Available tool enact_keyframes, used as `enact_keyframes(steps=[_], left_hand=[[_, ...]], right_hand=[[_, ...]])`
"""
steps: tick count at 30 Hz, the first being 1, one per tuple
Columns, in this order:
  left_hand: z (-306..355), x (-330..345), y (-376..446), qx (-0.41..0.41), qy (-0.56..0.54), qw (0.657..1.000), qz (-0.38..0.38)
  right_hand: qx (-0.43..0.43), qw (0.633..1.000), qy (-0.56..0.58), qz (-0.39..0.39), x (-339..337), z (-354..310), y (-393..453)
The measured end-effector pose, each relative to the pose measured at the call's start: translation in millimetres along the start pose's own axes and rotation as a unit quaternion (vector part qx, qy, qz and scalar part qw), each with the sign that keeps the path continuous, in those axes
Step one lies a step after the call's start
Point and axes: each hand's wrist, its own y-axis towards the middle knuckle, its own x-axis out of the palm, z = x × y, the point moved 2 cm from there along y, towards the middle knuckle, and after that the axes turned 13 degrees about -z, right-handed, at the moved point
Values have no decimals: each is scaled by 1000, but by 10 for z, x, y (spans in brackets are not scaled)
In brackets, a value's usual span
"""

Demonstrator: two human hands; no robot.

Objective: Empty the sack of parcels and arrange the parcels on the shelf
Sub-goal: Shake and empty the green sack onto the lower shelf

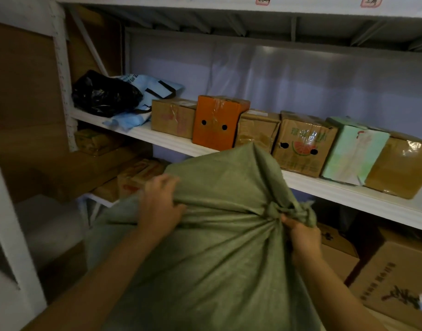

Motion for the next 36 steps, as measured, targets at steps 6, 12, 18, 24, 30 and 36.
enact_keyframes(steps=[6, 12, 18, 24, 30, 36], left_hand=[[-244, -12, 5, -126, -94, 973, -171], [-25, 84, -63, -206, -36, 973, -97], [252, -5, -224, -280, -319, 905, 37], [1223, -159, -274, -146, -723, 675, 16], [2234, -244, -510, 18, -728, 681, -74], [2757, -345, -799, 133, -672, 708, -171]], right_hand=[[42, 994, -60, 86, -500, 86, 50], [108, 991, -79, 15, -475, 312, 10], [152, 988, -23, -31, -389, 409, -239], [165, 979, 104, -64, -779, 302, -503], [234, 947, 211, -69, -1044, 601, -799], [235, 915, 314, -94, -814, 677, -984]])
